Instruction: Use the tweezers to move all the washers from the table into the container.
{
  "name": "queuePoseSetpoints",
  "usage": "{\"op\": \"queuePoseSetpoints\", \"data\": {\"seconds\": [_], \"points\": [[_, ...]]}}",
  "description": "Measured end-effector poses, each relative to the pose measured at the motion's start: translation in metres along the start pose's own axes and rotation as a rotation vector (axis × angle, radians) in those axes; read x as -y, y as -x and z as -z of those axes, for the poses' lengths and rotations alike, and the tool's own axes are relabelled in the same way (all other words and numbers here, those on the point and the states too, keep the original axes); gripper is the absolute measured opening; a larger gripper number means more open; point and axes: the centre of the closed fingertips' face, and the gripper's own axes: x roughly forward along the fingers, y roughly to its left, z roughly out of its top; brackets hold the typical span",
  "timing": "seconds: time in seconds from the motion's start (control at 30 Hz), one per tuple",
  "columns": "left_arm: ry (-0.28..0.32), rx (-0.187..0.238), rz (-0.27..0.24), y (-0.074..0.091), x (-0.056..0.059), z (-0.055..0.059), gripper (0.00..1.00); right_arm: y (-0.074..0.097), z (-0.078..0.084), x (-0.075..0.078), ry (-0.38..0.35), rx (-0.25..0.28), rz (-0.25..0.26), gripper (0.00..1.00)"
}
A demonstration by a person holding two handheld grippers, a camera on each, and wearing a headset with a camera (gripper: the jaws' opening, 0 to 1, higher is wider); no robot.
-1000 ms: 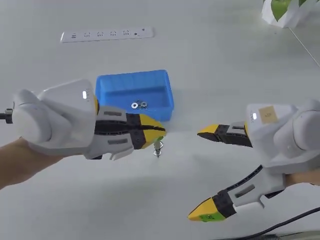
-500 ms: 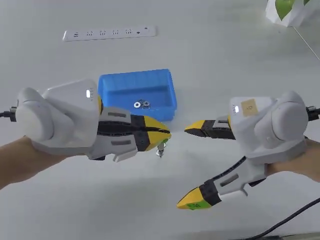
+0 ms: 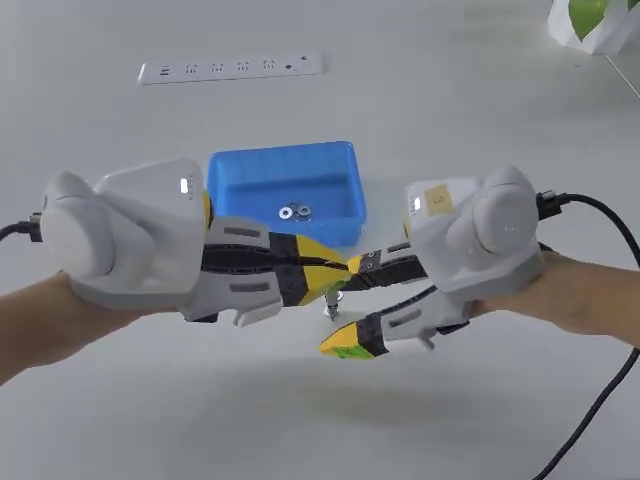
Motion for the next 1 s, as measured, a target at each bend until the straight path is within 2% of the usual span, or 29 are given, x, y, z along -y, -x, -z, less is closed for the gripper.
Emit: {"op": "queuePoseSetpoints", "data": {"seconds": [0.17, 0.6, 0.8, 1.0], "points": [[0.008, -0.001, -0.003, 0.001, -0.001, 0.001, 0.05, -0.004, 0.000, 0.004, 0.011, -0.004, -0.010, 0.28], [0.012, -0.001, -0.002, 0.000, -0.001, 0.000, 0.05, -0.005, -0.002, 0.013, 0.056, -0.006, 0.019, 0.13], [0.016, -0.002, 0.000, 0.000, -0.001, 0.000, 0.05, -0.006, -0.001, 0.013, 0.063, -0.012, 0.008, 0.12], [0.020, -0.004, 0.000, -0.001, -0.001, 0.001, 0.05, -0.007, 0.000, 0.013, 0.084, -0.010, 0.021, 0.11]]}}
